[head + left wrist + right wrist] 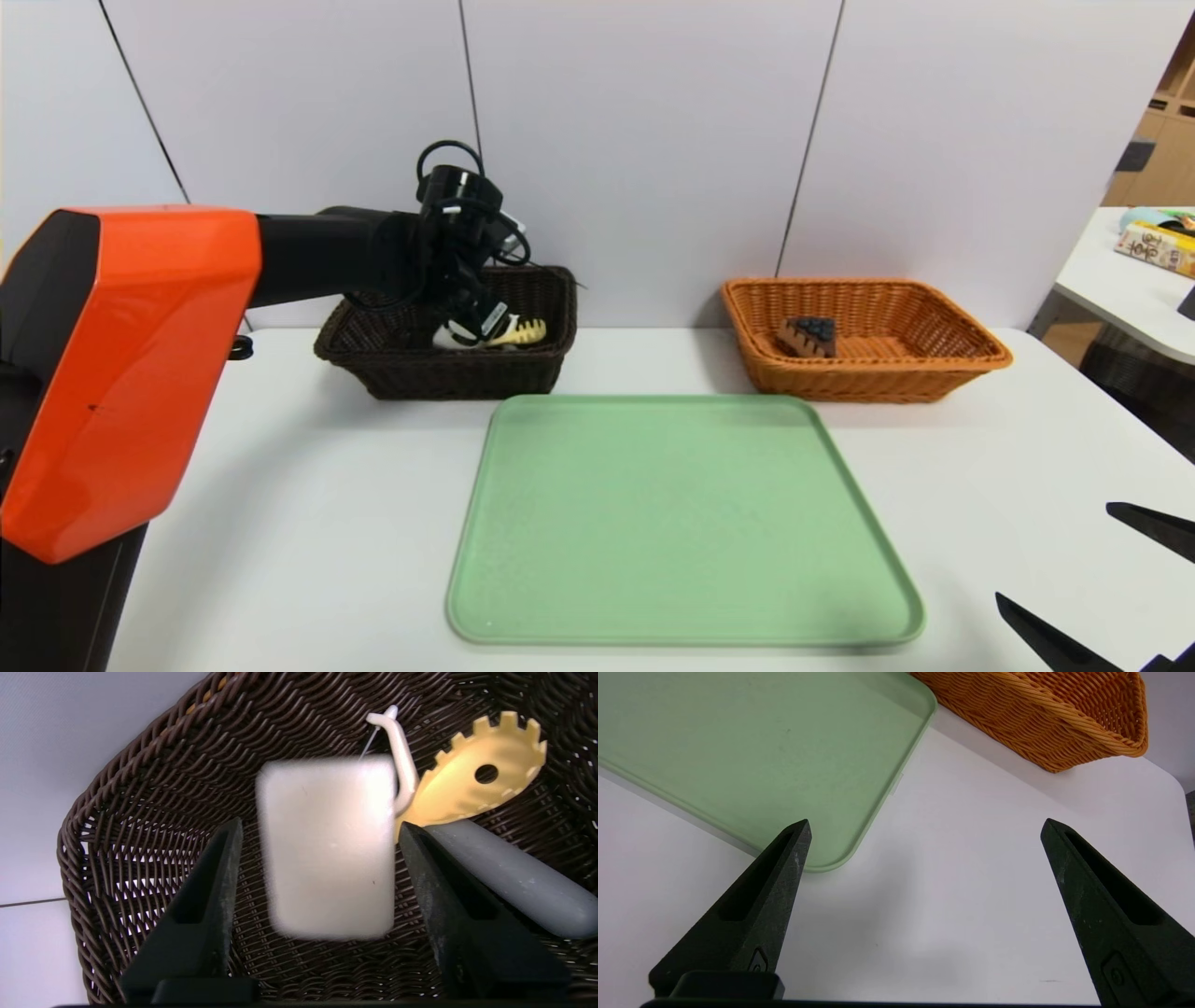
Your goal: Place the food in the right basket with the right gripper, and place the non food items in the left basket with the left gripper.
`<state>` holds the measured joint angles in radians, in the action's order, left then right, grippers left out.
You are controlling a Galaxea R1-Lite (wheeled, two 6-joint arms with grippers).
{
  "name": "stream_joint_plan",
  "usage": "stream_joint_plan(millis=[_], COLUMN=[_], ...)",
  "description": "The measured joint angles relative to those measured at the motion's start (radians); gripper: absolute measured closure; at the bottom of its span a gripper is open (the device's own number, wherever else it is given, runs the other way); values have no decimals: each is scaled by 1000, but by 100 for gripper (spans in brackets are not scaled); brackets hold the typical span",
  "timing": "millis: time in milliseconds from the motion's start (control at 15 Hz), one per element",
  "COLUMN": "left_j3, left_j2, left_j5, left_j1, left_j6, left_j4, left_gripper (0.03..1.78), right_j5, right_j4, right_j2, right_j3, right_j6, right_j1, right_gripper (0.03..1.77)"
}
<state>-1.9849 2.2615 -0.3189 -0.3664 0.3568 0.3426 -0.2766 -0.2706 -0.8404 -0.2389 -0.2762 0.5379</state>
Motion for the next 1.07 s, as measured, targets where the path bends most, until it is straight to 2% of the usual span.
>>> stream_joint_plan(millis=[200, 533, 867, 1067], left_j3=[0, 7, 89, 194], left_j2=[-1, -47, -221, -366], left_j5=[2, 0, 6, 28], left_j1=[0, -4, -29, -49], left_j6=[-7, -58, -106, -108], left_j4=[-1, 10, 75, 87], left_gripper=[43, 28, 20, 17], right_j5=[-1, -2, -5, -5], right_j4=[-1, -1, -2, -2], right_j2=[-3, -3, -3, -5], right_j3=[-1, -1, -7, -20], right_j6=[-5, -7, -7, -21], right_j1=[0, 0, 0, -1], right_gripper=[10, 10, 10, 10])
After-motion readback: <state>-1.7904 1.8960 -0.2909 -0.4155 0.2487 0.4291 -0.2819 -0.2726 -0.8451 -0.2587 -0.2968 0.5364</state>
